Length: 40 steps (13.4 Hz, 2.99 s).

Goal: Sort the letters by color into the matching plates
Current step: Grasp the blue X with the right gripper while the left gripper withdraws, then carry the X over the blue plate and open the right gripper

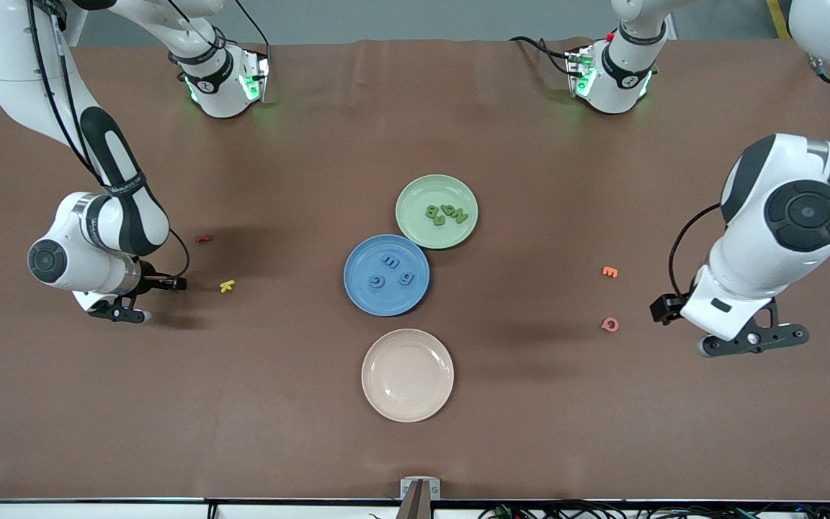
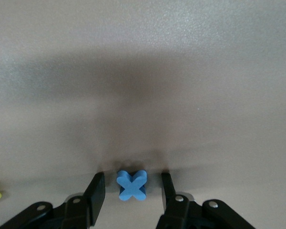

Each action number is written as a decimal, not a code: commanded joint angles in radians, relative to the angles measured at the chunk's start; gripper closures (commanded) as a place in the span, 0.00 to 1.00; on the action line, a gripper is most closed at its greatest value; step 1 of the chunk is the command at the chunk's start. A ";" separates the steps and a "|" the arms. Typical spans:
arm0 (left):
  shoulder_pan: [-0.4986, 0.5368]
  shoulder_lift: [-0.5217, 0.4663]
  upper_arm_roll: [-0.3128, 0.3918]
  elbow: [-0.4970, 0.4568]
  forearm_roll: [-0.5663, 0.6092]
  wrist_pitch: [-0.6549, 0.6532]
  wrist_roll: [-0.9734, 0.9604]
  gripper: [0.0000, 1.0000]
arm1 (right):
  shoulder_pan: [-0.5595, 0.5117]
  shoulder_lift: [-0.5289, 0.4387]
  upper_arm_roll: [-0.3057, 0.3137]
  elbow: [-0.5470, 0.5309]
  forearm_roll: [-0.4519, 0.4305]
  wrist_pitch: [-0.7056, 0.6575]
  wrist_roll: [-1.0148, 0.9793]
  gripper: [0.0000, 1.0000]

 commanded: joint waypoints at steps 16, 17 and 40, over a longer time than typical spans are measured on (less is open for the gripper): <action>-0.381 -0.556 0.642 -0.165 -0.528 -0.287 0.355 0.00 | 0.139 -0.116 0.015 0.177 -0.018 -0.320 0.152 0.91; -0.382 -0.563 0.639 -0.172 -0.528 -0.289 0.356 0.00 | 0.197 -0.116 0.015 0.206 -0.018 -0.351 0.249 0.91; -0.373 -0.608 0.619 -0.215 -0.528 -0.293 0.419 0.00 | 0.738 0.078 0.019 0.271 0.144 -0.054 0.872 0.01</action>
